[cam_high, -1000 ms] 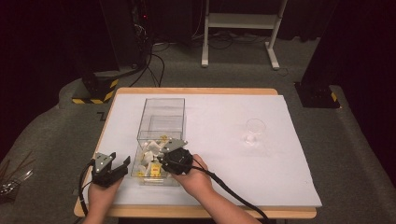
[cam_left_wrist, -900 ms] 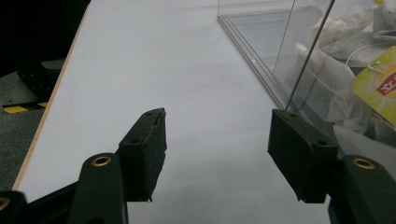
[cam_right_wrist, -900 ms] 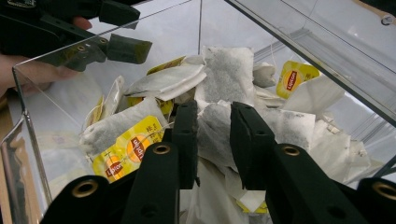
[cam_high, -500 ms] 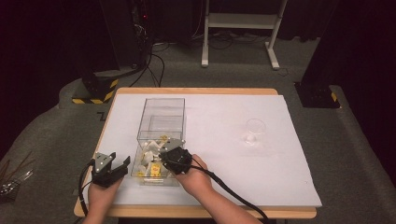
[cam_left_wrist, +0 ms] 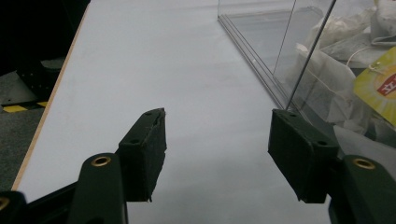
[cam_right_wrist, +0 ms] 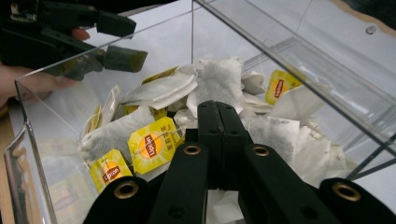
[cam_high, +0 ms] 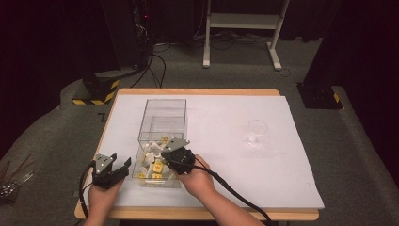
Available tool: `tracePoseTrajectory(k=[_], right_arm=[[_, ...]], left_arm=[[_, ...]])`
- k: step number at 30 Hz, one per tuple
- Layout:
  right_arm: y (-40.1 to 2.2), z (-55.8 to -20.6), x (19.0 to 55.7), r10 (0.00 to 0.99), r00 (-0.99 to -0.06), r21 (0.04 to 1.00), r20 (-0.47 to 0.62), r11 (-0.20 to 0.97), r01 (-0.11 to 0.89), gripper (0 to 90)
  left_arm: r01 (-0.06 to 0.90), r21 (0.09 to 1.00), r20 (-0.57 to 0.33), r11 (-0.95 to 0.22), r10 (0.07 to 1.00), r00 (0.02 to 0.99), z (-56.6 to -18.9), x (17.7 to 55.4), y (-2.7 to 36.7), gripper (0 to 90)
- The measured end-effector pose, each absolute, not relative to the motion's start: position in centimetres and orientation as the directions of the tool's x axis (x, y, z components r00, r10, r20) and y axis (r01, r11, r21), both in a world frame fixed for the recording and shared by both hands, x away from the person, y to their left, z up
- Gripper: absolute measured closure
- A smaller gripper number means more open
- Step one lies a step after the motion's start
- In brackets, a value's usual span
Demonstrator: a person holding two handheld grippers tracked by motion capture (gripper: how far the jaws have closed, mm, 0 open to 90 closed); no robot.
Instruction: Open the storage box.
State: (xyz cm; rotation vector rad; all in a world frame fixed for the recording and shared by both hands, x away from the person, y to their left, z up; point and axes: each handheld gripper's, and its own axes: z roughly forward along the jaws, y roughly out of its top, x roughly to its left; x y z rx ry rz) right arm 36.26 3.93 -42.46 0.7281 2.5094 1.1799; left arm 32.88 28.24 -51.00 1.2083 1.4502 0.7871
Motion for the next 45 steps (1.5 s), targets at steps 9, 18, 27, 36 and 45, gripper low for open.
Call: tracePoseTrajectory(k=[9, 18, 27, 36, 45], right_arm=[[3.1, -41.4, 36.3, 0.561, -0.827, 0.822, -0.016, 0.479, 0.309, 90.0], [2.7, -40.8, 36.2, 0.565, -0.825, 0.852, -0.009, 0.436, 0.289, 90.0], [3.1, -41.4, 36.3, 0.552, -0.834, 0.830, -0.003, 0.466, 0.305, 90.0], [3.8, -42.6, 36.1, 0.542, -0.840, 0.784, -0.015, 0.528, 0.327, 77.0], [4.0, -42.7, 36.1, 0.548, -0.835, 0.745, -0.046, 0.576, 0.336, 62.5]], left_arm=[[0.268, 0.924, -0.299, 0.275, 0.953, 0.052, -51.0, 32.9, 28.2, 37.2], [0.267, 0.924, -0.299, 0.275, 0.953, 0.052, -51.0, 32.9, 28.2, 37.2], [0.266, 0.923, -0.300, 0.277, 0.952, 0.050, -51.0, 32.9, 28.2, 37.2], [0.266, 0.924, -0.297, 0.274, 0.953, 0.051, -51.0, 32.9, 28.2, 37.2], [0.268, 0.925, -0.293, 0.270, 0.955, 0.051, -51.0, 32.8, 28.2, 37.3]])
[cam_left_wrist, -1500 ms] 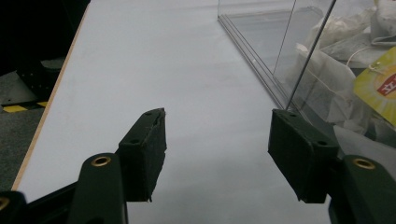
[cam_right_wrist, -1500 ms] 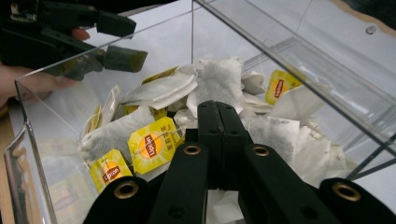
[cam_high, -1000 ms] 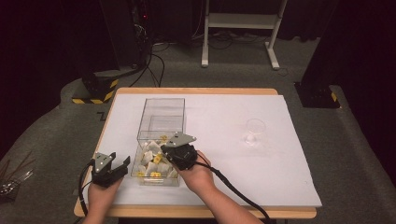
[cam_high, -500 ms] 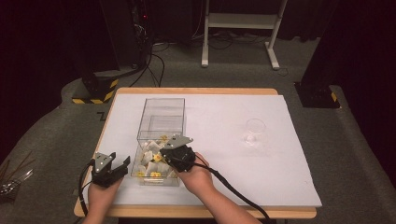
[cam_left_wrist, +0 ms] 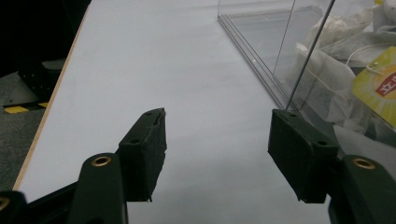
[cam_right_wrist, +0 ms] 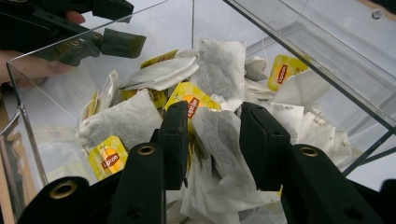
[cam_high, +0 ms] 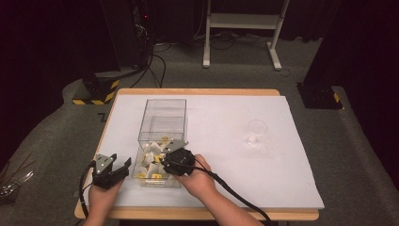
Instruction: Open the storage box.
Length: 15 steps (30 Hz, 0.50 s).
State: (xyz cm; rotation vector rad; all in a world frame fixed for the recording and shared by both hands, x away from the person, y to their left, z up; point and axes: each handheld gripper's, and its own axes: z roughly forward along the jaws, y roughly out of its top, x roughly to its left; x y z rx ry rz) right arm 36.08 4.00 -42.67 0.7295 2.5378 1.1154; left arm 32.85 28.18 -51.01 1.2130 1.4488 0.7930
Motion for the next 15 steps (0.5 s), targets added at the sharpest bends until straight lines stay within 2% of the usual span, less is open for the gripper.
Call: tracePoseTrajectory(k=[10, 15], right_arm=[[4.34, -42.67, 36.37, 0.547, -0.837, 0.724, -0.001, 0.578, 0.377, 82.7], [4.40, -42.59, 36.28, 0.544, -0.839, 0.722, -0.008, 0.583, 0.372, 87.1]], left_arm=[[0.266, 0.925, -0.294, 0.271, 0.954, 0.051, -51.00, 32.83, 28.23, 37.3], [0.265, 0.925, -0.297, 0.274, 0.954, 0.051, -50.99, 32.82, 28.24, 37.3]])
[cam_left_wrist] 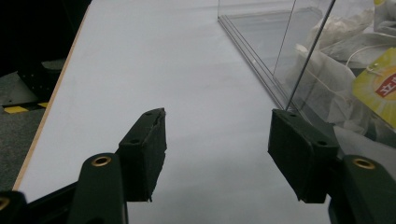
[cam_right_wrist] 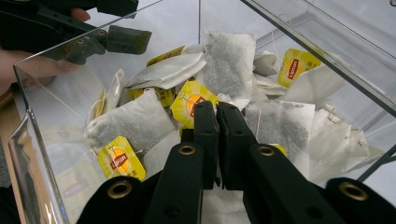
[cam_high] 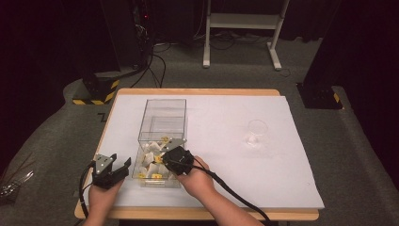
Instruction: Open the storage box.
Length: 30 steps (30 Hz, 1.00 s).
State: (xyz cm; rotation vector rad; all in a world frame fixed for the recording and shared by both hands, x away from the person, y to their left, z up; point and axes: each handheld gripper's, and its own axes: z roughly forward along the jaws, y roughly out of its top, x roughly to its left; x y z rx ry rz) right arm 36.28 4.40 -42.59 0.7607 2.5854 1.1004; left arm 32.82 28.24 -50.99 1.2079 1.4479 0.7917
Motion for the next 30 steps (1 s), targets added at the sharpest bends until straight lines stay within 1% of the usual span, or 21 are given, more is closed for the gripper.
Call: tracePoseTrajectory(k=[3, 6, 13, 19, 30], right_arm=[[4.3, -42.5, 36.2, 0.542, -0.840, 0.728, -0.025, 0.585, 0.356, 87.7], [3.9, -42.3, 36.1, 0.550, -0.835, 0.752, -0.030, 0.563, 0.344, 87.8], [2.9, -41.0, 35.8, 0.572, -0.820, 0.829, -0.008, 0.463, 0.314, 87.8], [2.1, -40.0, 35.7, 0.583, -0.813, 0.876, 0.003, 0.391, 0.284, 87.7], [0.9, -38.4, 35.4, 0.597, -0.802, 0.918, 0.023, 0.305, 0.254, 87.7]], left_arm=[[0.264, 0.925, -0.297, 0.274, 0.953, 0.052, -51.0, 32.8, 28.2, 37.3], [0.266, 0.925, -0.294, 0.270, 0.954, 0.052, -51.0, 32.8, 28.2, 37.3], [0.268, 0.925, -0.294, 0.271, 0.954, 0.050, -51.0, 32.8, 28.2, 37.3], [0.264, 0.926, -0.293, 0.270, 0.955, 0.050, -51.0, 32.8, 28.2, 37.3], [0.266, 0.926, -0.292, 0.269, 0.955, 0.050, -51.0, 32.8, 28.2, 37.3]])
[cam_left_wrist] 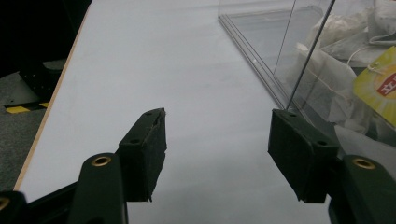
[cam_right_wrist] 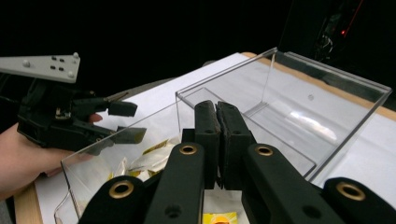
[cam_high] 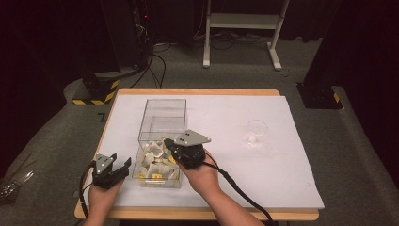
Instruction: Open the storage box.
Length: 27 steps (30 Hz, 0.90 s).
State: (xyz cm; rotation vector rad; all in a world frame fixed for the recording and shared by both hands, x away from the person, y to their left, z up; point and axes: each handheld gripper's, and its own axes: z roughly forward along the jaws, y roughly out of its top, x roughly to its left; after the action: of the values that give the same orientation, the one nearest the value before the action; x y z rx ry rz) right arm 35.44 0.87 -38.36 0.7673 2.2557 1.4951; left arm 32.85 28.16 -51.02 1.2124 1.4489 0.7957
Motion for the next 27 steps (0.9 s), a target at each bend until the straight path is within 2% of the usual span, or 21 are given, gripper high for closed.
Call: tracePoseTrajectory(k=[27], right_arm=[[-0.7, -36.9, 34.9, 0.622, -0.783, 0.954, 0.002, 0.233, 0.188, 87.6]], left_arm=[[0.273, 0.924, -0.293, 0.267, 0.954, 0.057, -51.0, 32.8, 28.1, 37.2]])
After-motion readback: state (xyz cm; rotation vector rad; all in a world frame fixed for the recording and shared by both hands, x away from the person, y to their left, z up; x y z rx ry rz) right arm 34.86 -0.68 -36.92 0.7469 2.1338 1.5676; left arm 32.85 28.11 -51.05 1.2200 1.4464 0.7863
